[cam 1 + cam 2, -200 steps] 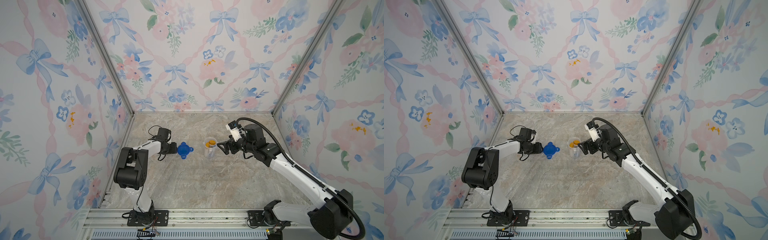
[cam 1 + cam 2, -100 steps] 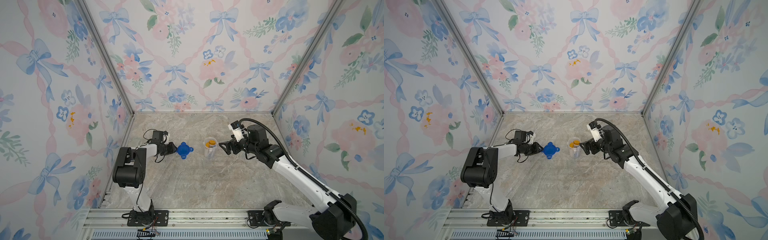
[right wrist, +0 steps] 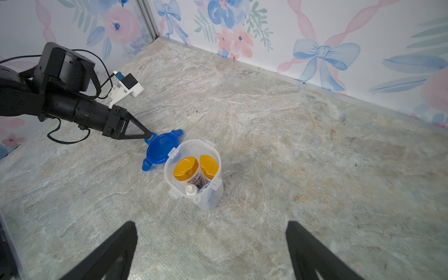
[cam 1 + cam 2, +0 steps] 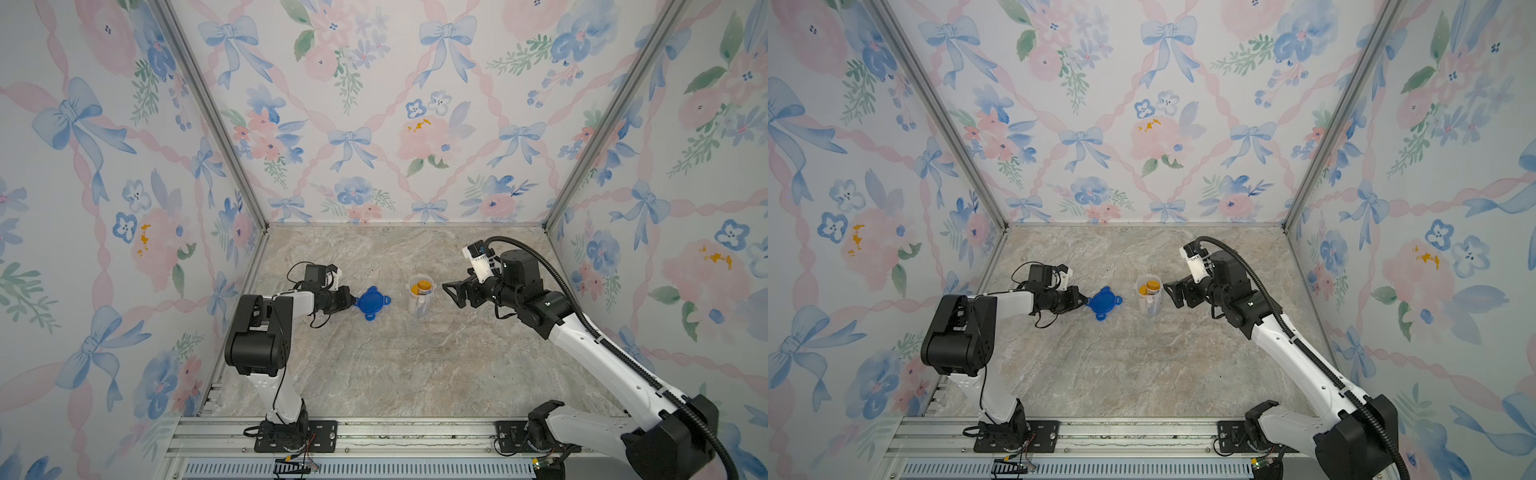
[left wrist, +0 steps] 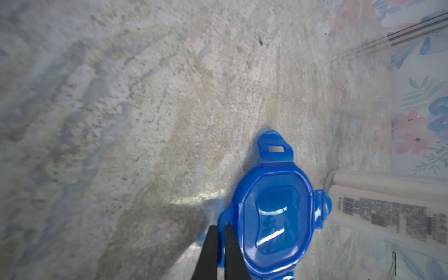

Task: Pack away toiletry kits
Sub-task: Pick up the lid from the center of the board, then close the lid on the container.

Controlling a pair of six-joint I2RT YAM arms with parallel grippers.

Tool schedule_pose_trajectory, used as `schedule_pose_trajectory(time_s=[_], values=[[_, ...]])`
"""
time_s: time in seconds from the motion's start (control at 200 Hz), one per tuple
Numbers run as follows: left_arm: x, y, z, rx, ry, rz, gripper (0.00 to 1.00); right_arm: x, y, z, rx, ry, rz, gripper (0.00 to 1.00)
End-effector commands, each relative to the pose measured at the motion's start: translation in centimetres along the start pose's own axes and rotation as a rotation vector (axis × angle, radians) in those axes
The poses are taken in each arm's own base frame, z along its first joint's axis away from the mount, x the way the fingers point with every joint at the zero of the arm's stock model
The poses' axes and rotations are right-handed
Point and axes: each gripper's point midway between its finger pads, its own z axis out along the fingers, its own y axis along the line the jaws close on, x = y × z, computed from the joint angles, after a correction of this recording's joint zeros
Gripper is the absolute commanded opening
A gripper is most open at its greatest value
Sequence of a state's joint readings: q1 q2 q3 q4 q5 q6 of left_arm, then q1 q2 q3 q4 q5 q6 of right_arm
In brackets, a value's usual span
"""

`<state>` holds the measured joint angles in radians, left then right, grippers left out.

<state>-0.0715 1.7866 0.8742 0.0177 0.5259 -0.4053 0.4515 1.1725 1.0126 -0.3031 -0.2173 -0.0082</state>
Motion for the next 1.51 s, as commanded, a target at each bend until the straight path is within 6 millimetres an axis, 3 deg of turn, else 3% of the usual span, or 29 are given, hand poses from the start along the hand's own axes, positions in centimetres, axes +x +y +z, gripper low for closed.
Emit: schedule_pose_trajectory(time_s=[0.0, 0.17, 0.3, 0.785, 0.955, 1.215, 1.33, 1.5], values=[[1.4, 0.7, 0.1, -0.018, 0.033, -0.029, 0.01, -0.1, -0.4, -0.3, 0.019, -0.014, 0.001, 0.97], [1.1, 0.2, -0.3, -0.001, 0.020, -0.023, 0.00, -0.1, -0.5, -0.4, 0.020, -0.015, 0.004, 0.97], [-0.2, -1.1, -1.9, 0.020, -0.033, -0.006, 0.00, 0.0, -0.7, -0.3, 0.029, -0.014, 0.010, 0.97], [-8.9, -11.4, -12.9, 0.175, -0.334, 0.129, 0.00, -0.7, -2.4, -0.2, 0.017, -0.052, 0.123, 0.97], [-10.8, -16.5, -14.6, 0.270, -0.367, 0.172, 0.00, -0.6, -3.4, -0.2, 0.011, -0.069, 0.190, 0.97], [-9.6, -25.2, -13.8, 0.414, -0.328, 0.225, 0.00, 0.6, -5.5, -0.5, 0.064, -0.061, 0.269, 0.97], [-8.3, -27.5, -13.4, 0.487, -0.310, 0.205, 0.00, 0.9, -6.4, -0.9, 0.086, -0.069, 0.291, 0.97], [-5.4, -29.3, -11.2, 0.564, -0.266, 0.122, 0.00, 1.3, -6.9, -1.3, 0.102, -0.070, 0.308, 0.97]])
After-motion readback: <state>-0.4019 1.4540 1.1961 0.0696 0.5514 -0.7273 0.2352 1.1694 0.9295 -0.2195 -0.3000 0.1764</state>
